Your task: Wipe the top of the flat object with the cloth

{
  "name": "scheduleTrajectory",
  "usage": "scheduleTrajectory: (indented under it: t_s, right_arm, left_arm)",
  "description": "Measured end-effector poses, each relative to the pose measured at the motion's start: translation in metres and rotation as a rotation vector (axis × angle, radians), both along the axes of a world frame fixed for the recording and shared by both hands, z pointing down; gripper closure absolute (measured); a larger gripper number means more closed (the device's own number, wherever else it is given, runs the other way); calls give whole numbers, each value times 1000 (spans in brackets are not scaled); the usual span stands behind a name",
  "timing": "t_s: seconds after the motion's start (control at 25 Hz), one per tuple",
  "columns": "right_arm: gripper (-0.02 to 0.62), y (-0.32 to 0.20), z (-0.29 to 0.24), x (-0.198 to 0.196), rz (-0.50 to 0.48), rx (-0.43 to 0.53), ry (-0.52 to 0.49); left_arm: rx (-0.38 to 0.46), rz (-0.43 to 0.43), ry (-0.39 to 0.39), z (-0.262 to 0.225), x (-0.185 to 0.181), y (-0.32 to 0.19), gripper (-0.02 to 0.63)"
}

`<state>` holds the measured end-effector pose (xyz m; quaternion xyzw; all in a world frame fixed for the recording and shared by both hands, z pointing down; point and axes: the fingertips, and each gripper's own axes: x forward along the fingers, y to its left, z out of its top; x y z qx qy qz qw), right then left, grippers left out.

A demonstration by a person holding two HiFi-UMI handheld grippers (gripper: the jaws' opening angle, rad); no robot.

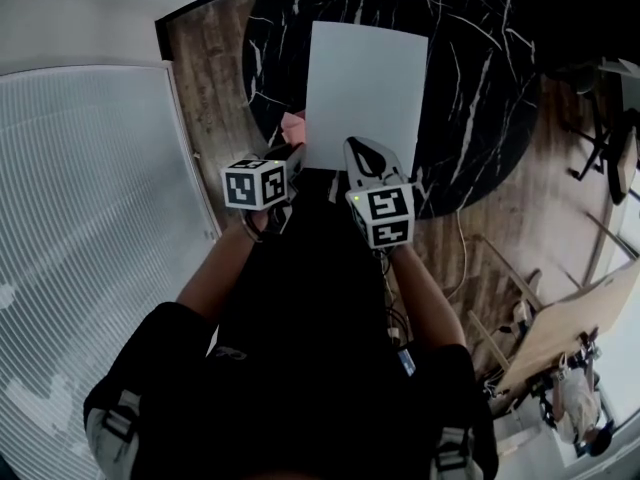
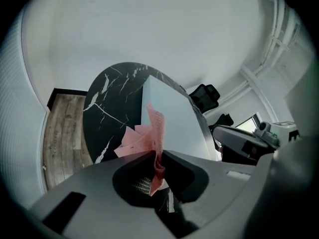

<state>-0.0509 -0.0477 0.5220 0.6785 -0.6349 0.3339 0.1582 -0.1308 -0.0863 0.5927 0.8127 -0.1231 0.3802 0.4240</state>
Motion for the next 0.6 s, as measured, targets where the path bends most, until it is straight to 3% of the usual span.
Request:
scheduleTrajectory:
  t_s: [0.6]
  right_arm:
    - [601, -12, 1, 21, 52, -16, -7]
  left_arm:
    - [2, 62, -16, 1, 23, -21, 581]
